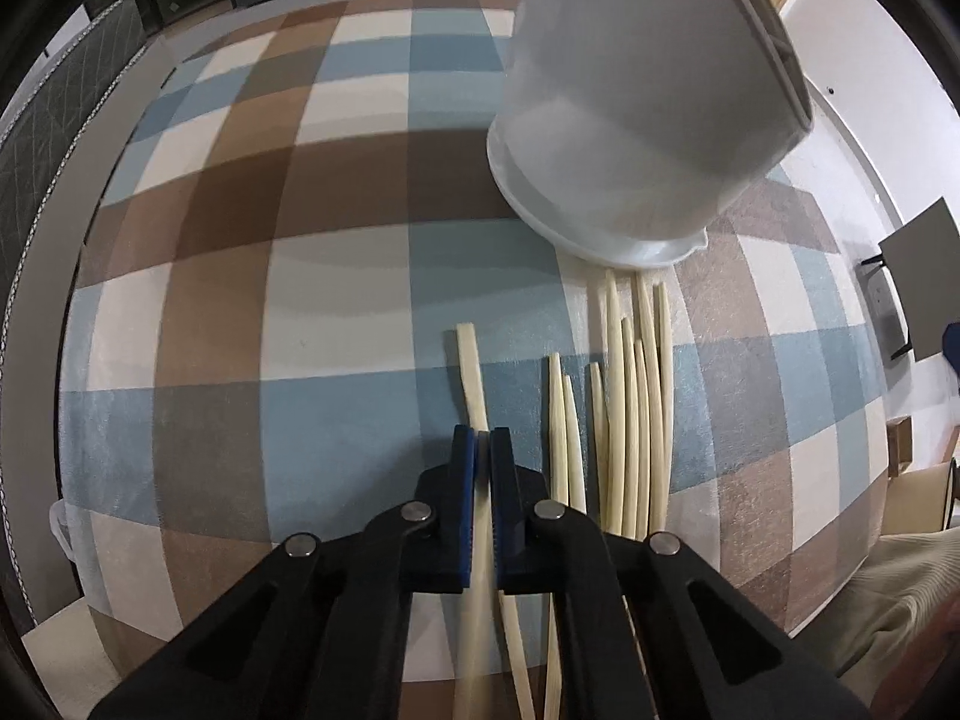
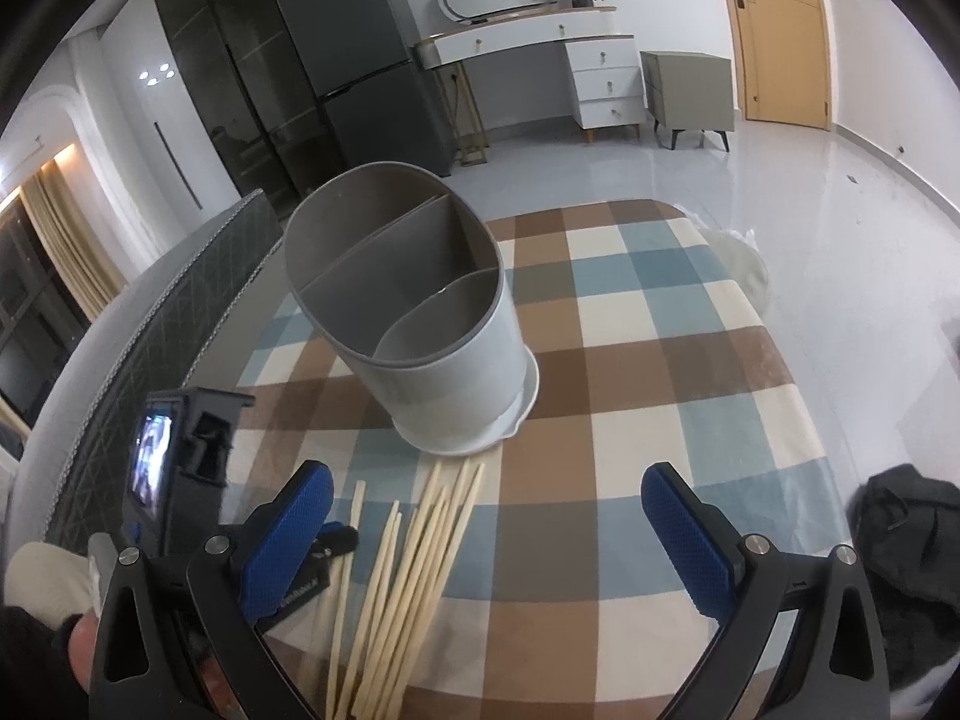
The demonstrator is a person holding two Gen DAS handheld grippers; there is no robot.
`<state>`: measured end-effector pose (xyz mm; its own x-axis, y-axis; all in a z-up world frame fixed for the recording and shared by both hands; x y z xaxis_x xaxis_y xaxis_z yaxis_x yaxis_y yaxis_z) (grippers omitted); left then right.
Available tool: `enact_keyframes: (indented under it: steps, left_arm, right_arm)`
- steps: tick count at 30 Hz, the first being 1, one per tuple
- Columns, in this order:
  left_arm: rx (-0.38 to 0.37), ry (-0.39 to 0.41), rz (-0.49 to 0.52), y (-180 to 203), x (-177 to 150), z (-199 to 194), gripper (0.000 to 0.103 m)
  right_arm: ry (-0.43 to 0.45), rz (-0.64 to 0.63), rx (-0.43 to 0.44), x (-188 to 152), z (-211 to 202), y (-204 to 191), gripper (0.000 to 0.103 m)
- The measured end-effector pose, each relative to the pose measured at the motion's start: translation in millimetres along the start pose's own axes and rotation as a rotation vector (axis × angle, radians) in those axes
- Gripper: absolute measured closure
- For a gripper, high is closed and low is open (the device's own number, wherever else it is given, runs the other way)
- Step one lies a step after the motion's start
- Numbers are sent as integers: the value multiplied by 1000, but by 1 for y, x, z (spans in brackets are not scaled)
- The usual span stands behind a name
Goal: Organize utensils
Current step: 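Close the left tool on one chopstick while the right tool grasps another chopstick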
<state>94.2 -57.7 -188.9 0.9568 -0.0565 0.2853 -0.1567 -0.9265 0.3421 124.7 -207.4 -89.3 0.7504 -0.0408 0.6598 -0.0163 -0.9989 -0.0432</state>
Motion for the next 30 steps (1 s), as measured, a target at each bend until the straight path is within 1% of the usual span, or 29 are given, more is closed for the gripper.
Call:
enact_keyframes:
  steps: [3,4,6,8,10,13,14,16,20,21,22,23,24,27,28,29,30]
  left_arm:
    - [-29,33,12,2,4,-12,103]
    - [-28,47,19,4,6,-18,103]
    - [-38,77,23,7,8,-30,103]
    - [-62,98,6,7,7,-36,103]
    - [-74,131,-10,-2,8,-48,103]
    - [-103,185,-35,-7,13,-62,103]
    - [-108,203,-41,-12,17,-65,103]
    - [-108,230,-51,-24,27,-70,103]
    - [-112,274,-67,-32,32,-84,103]
    - [-110,285,-70,-34,32,-89,103]
    - [-109,296,-75,-38,33,-93,103]
    - [-113,307,-84,-42,34,-98,103]
    - [-120,313,-91,-44,33,-102,103]
    - [-130,333,-113,-53,35,-114,103]
    - [-131,339,-119,-55,35,-116,103]
    - [-134,343,-123,-57,35,-118,103]
    - [-140,348,-128,-60,36,-120,103]
  right_arm:
    - [-5,9,-8,0,1,2,0]
    - [-8,12,-7,0,1,2,0]
    - [-26,35,14,-2,2,2,0]
    - [-52,65,30,-4,4,4,1]
    - [-74,82,41,-8,7,4,9]
    - [-124,101,83,-16,11,-2,20]
    - [-131,98,91,-18,11,-4,21]
    - [-148,72,110,-23,12,-14,28]
    - [-177,16,159,-29,14,-41,31]
    - [-184,0,169,-31,15,-48,33]
    - [-198,-24,187,-32,17,-60,39]
    - [-210,-52,196,-33,20,-70,42]
    - [-214,-76,194,-34,22,-77,45]
    - [-225,-163,167,-37,36,-101,45]
    - [-239,-190,152,-39,45,-109,48]
    - [-255,-205,139,-42,52,-114,50]
    - [-271,-212,134,-44,59,-117,56]
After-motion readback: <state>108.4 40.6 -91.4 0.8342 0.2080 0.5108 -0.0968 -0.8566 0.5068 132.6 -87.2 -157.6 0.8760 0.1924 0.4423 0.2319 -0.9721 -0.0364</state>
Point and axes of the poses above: each gripper's, at about its wrist camera, not at the fingertips, and z roughly the way its jaws point, y to its right, x to its top, the point moved 8 cm from there along z, roughly the way its jaws point, and after that the axes turned 14 degrees about -x, right-handed, at the moved point
